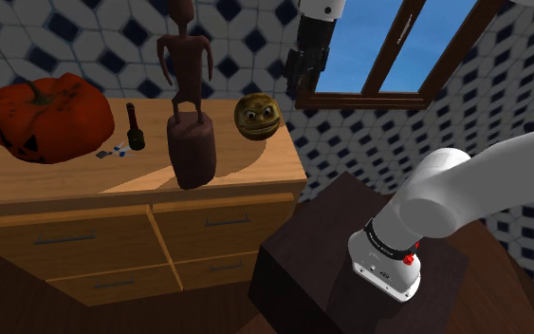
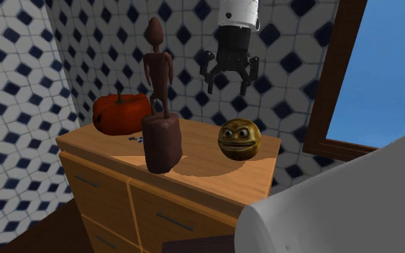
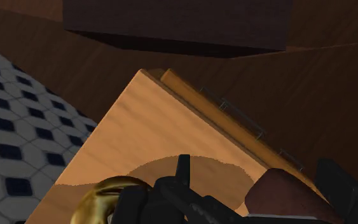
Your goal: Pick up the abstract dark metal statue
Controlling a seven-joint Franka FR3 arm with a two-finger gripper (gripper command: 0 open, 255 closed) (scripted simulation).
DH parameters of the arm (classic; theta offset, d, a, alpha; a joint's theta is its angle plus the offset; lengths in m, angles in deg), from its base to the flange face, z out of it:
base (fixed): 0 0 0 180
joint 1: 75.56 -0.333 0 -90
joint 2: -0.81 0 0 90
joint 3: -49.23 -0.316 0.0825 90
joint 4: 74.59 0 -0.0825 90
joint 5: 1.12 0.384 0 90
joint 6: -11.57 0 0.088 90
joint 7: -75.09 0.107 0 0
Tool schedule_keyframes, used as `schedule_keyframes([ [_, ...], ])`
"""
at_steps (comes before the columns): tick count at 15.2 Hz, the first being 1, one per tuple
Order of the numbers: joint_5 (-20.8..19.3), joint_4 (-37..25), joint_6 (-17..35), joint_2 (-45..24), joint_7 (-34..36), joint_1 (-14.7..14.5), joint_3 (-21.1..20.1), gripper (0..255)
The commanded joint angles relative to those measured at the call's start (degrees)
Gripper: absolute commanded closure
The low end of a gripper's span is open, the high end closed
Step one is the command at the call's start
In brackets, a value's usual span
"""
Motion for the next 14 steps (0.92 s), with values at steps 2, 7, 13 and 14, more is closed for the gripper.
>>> schedule_keyframes([
  [2, 1.38, -5.23, 2.01, -5.16, -3.69, -1.65, 0.20, 0],
  [7, 4.00, -13.98, 3.84, -12.47, -9.31, -4.17, 0.02, 0],
  [13, 7.24, -25.76, 4.17, -20.77, -15.68, -6.71, -0.70, 0],
  [14, 7.77, -27.87, 4.04, -22.13, -16.69, -7.07, -0.89, 0],
])
